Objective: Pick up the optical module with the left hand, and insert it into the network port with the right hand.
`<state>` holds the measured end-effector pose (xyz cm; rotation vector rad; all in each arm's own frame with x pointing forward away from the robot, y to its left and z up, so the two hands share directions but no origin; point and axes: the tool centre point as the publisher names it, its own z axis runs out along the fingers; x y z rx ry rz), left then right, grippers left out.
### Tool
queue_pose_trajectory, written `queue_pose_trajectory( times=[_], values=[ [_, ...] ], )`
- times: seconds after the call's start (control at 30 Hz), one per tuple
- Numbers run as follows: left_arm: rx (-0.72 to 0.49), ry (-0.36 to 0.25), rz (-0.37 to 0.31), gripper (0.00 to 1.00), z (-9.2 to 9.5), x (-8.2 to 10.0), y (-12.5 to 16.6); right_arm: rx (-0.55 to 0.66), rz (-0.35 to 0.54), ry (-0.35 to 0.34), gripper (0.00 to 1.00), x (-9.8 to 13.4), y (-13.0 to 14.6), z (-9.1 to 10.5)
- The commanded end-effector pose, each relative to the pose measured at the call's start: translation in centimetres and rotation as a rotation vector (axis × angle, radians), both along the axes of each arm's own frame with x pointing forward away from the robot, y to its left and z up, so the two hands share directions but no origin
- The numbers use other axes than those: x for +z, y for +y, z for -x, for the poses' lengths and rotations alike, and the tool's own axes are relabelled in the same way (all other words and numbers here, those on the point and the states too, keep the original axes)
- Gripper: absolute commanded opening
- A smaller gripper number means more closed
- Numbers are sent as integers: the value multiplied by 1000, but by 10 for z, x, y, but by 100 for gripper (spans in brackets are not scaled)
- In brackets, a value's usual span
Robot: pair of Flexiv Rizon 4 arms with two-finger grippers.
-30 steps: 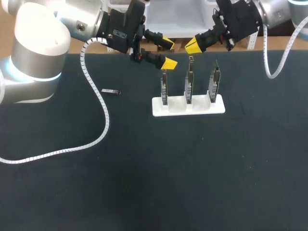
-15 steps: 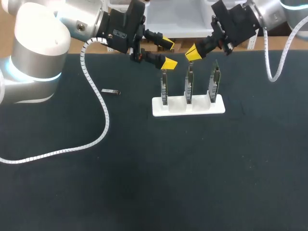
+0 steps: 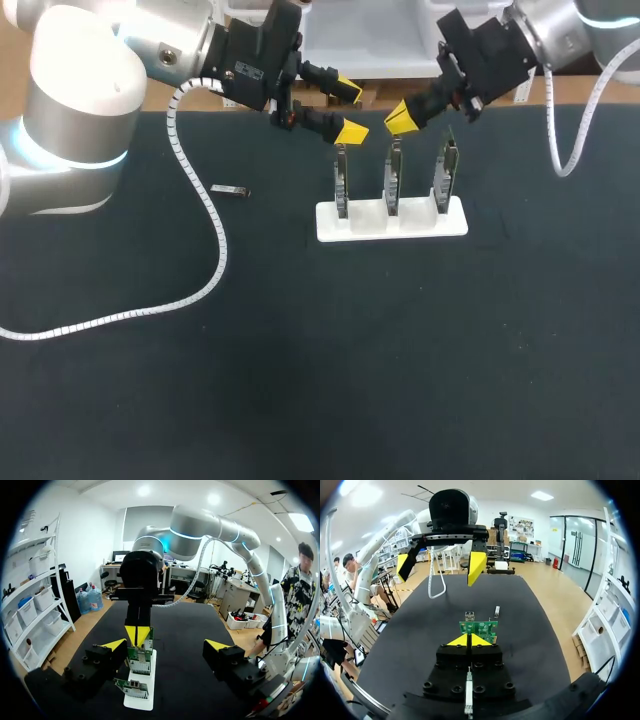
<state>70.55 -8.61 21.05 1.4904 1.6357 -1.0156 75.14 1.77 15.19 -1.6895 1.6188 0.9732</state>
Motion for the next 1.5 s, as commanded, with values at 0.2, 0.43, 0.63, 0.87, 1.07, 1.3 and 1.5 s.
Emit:
queue_pose_trajectory(
  times=[0.2, 0.43, 0.63, 0.87, 1.07, 1.3, 1.5],
  values=[
    [4, 1, -5, 100, 0, 1, -1, 1, 6, 11, 0, -8, 2, 0],
    [4, 1, -5, 100, 0, 1, -1, -4, 9, 17, 0, -11, 1, 0],
    [4, 1, -5, 100, 0, 1, -1, 2, -12, 4, 0, 1, 2, 0],
    [4, 1, -5, 100, 0, 1, -1, 12, -21, -23, 0, 14, 1, -1],
    [4, 1, -5, 100, 0, 1, -1, 4, -37, -26, 100, 20, -4, -2],
    [4, 1, -5, 100, 0, 1, -1, 14, -28, -39, 100, 29, -15, -3],
    [4, 1, -5, 100, 0, 1, -1, 9, -12, -45, 100, 35, -27, -3]
  ],
)
